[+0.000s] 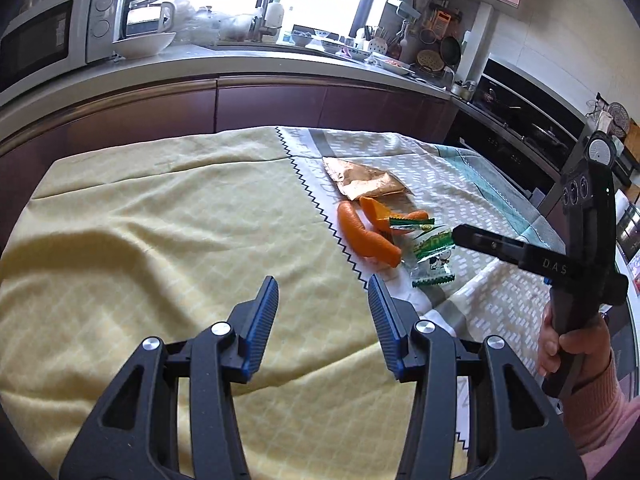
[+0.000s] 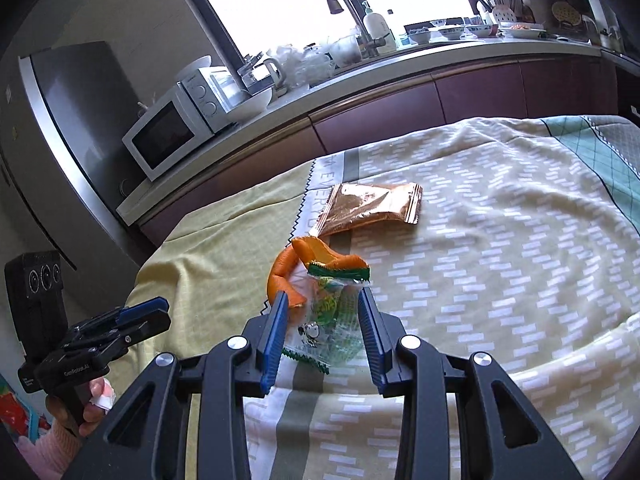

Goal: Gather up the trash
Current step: 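Grasp an orange peel with the left tool while the right tool grasps a green-labelled wrapper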

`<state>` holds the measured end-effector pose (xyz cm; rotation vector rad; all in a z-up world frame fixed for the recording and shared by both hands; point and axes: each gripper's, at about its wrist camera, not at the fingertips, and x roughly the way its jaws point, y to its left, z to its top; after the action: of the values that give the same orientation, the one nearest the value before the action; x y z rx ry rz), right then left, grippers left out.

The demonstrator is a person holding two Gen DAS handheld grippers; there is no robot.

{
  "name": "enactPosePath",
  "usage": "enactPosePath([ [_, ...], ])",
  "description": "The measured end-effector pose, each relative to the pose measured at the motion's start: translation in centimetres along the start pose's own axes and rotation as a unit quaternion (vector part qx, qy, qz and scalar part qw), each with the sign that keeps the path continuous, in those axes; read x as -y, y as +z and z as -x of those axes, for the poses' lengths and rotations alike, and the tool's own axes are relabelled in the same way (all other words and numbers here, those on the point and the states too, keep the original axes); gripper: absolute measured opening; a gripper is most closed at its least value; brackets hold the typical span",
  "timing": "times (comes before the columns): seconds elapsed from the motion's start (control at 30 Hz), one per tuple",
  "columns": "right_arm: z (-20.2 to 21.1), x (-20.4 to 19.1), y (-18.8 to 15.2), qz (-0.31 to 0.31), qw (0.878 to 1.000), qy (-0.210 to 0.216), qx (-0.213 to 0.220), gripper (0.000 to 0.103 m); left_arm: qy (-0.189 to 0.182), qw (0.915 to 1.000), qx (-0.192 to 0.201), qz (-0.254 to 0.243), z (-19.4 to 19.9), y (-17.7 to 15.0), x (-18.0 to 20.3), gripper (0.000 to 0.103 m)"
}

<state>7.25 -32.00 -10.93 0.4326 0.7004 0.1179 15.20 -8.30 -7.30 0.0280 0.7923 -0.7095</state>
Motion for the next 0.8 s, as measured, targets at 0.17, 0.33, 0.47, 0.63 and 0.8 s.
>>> enactPosePath([
  [0.17, -1.2, 0.5, -0.6, -0.012, 1.000, 0.012, -0.018, 0.034, -0.012, 0.9998, -0.018, -0.003, -2.6, 1.7, 1.3, 0.046],
  [0.33, -1.6, 0.5, -0.6, -0.018, 0.999, 0.025, -0.023, 0.034, -0.014, 0.9992, -0.036, -0.012, -5.3, 2.9, 2.5, 0.046],
  [0.47, -1.8, 0.7, -0.4, -0.019, 0.999, 0.027, -0.025, 0.024, -0.014, 0.9985, -0.053, -0.009, -7.6, 3.5, 3.0, 0.046],
  [0.63, -1.7, 0.9, -0.3, -0.020, 0.999, 0.033, -0.027, 0.013, -0.010, 0.9970, -0.076, -0.011, -10.1, 3.8, 3.4, 0.045],
  [0.8, -1.1, 1.5, -0.3, -0.027, 0.999, 0.038, -0.023, 0.007, -0.035, 0.9951, -0.092, 0.013, -11.2, 4.0, 3.3, 0.038],
])
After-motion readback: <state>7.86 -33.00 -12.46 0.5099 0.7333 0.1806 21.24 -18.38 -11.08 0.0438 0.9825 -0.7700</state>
